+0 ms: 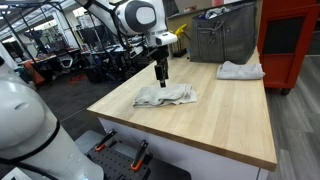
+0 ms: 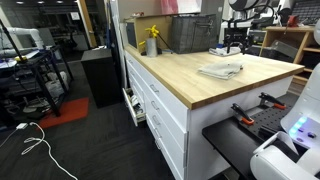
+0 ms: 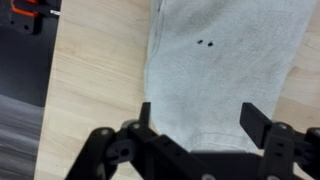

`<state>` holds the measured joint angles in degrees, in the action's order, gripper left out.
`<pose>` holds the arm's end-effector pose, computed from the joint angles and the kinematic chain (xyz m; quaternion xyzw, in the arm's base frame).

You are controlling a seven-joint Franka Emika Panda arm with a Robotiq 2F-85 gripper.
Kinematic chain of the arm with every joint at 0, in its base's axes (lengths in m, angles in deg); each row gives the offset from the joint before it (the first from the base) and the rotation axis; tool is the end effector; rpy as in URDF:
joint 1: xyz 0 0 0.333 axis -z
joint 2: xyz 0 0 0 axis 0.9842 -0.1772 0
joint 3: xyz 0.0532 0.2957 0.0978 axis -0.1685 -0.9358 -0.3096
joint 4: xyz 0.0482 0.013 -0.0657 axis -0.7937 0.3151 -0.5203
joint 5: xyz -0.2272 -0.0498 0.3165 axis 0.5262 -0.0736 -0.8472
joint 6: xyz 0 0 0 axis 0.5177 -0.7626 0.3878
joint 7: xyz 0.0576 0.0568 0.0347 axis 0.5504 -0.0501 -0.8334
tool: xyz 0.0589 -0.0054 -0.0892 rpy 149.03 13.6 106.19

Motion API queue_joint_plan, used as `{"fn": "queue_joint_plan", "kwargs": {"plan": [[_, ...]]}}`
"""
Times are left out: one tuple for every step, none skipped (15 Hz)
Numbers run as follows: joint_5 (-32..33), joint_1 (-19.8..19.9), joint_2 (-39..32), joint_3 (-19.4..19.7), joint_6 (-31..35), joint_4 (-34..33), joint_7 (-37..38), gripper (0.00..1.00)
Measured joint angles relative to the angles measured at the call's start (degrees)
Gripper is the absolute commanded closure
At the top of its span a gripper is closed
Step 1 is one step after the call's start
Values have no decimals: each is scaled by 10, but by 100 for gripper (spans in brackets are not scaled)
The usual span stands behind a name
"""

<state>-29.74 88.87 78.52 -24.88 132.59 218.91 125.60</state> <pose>0.4346 -0.1357 0.3250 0.8137 -0.5810 -0.0139 0.0071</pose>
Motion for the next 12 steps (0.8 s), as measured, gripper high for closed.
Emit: {"fn": "queue_joint_plan", "kwargs": {"plan": [[-22,-2,0,-2,3,-3,-11,43],[-43,-6,0,-4,6,-8,-21,50],[-62,-9,-1,-6,9,-13,-29,59],[-76,-11,-4,-9,14,-18,-35,66],[-87,-13,-9,-11,20,-24,-38,73],[-89,-13,-17,-14,26,-30,-38,81],[-89,-13,-28,-16,35,-35,-38,88],[-89,-13,-41,-16,46,-40,-38,96],[-88,-13,-55,-16,58,-43,-38,100],[-88,-13,-70,-16,69,-46,-38,100],[-88,-13,-85,-15,80,-50,-38,100],[-86,-13,-102,-14,91,-54,-38,100]]}}
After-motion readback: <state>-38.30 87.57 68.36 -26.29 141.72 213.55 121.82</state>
